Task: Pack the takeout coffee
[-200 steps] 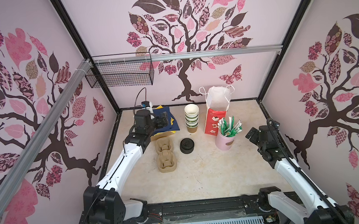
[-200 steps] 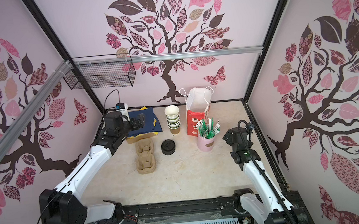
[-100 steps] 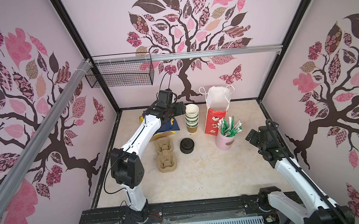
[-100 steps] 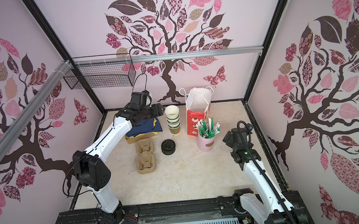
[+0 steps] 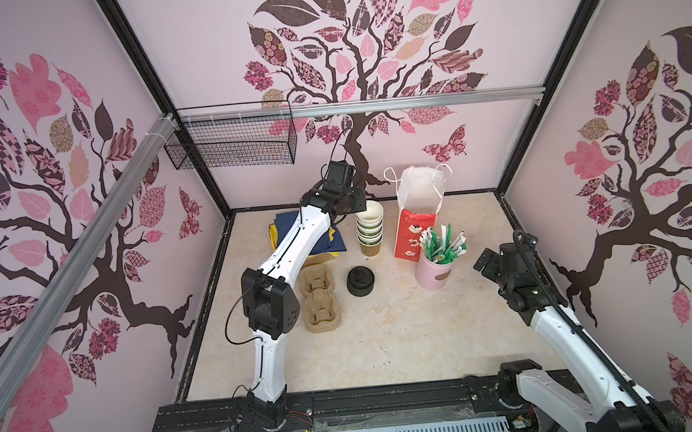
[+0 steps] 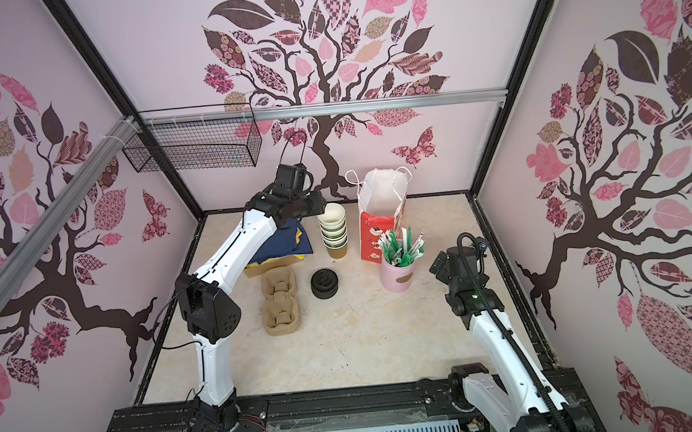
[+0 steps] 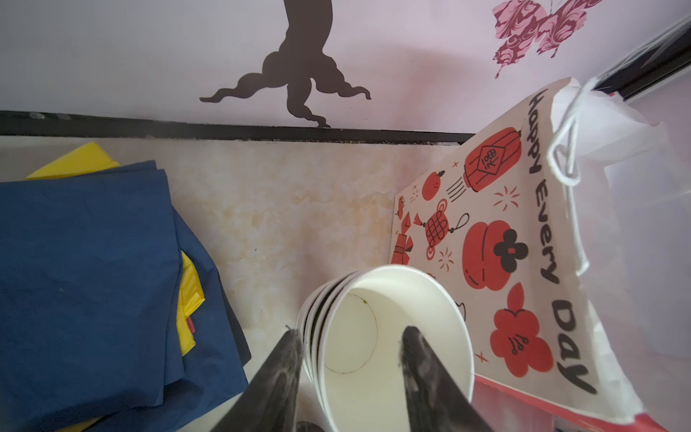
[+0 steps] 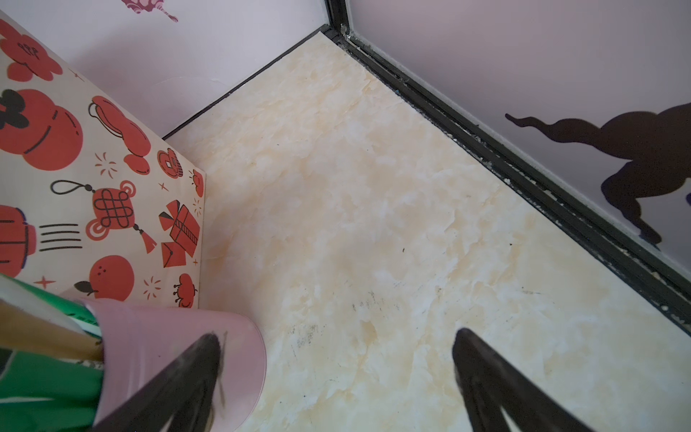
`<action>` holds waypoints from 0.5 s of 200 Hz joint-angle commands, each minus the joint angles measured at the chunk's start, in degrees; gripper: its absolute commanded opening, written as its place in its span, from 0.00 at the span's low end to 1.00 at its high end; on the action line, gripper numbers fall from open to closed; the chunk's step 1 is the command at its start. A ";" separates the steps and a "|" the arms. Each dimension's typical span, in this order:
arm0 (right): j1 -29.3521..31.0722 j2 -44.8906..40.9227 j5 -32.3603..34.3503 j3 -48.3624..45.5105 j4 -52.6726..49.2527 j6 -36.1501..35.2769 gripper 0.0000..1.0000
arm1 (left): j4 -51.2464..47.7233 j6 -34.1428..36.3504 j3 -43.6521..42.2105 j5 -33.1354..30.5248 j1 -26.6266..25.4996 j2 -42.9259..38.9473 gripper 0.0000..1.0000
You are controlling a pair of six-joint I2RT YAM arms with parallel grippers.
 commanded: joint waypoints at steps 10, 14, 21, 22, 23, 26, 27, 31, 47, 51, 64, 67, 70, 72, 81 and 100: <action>0.03 -0.77 0.46 0.19 0.51 -0.05 1.00 | -3.42 1.45 5.22 -2.84 -0.15 2.77 0.39; 0.00 -0.68 0.47 0.21 0.50 -0.02 1.00 | -3.47 1.45 5.61 -2.65 -0.15 3.01 0.39; -0.04 -0.73 0.53 0.19 0.59 0.01 0.99 | -3.81 1.46 6.11 -2.49 -0.14 3.46 0.37; -0.02 -0.70 0.54 0.19 0.60 0.01 1.00 | -3.82 1.45 6.12 -2.44 -0.10 3.58 0.37; -0.01 -0.73 0.55 0.19 0.60 0.01 1.00 | -3.83 1.45 6.22 -2.42 -0.13 3.68 0.37; -0.06 -0.72 0.55 0.21 0.67 0.01 1.00 | -4.00 1.45 6.37 -2.29 -0.15 3.84 0.36; -0.03 -0.70 0.55 0.20 0.68 0.01 1.00 | -4.00 1.45 6.43 -2.29 -0.15 3.86 0.36; 0.05 -0.63 0.63 0.13 0.68 -0.03 1.00 | -4.18 1.45 6.63 -2.13 -0.15 4.13 0.35; -0.05 -0.65 0.73 0.19 0.94 -0.10 1.00 | -4.73 1.44 7.10 -1.35 -0.20 4.66 0.33; -0.02 -0.67 0.73 0.19 1.02 -0.08 1.00 | -4.74 1.40 7.08 -1.21 -0.19 4.77 0.32; 0.07 -0.48 0.77 0.17 1.18 0.00 1.00 | -5.02 1.45 7.10 -1.11 -0.18 4.96 0.29; -0.03 -0.48 0.78 0.18 1.29 0.04 1.00 | -5.08 1.40 7.08 -1.14 -0.23 5.05 0.29; 0.00 -0.40 0.81 0.19 1.30 0.09 0.99 | -5.20 1.50 7.10 -1.20 -0.24 5.14 0.28; 0.01 -0.35 0.77 0.19 1.37 0.10 1.00 | -5.23 1.53 7.10 -1.37 -0.20 5.14 0.28; 0.06 -0.24 0.73 0.19 1.41 0.17 0.99 | -5.50 1.69 7.10 -1.67 -0.23 5.24 0.27; -0.01 -0.13 0.73 0.19 1.52 0.43 1.00 | -5.87 1.97 7.08 -2.09 -0.19 5.28 0.22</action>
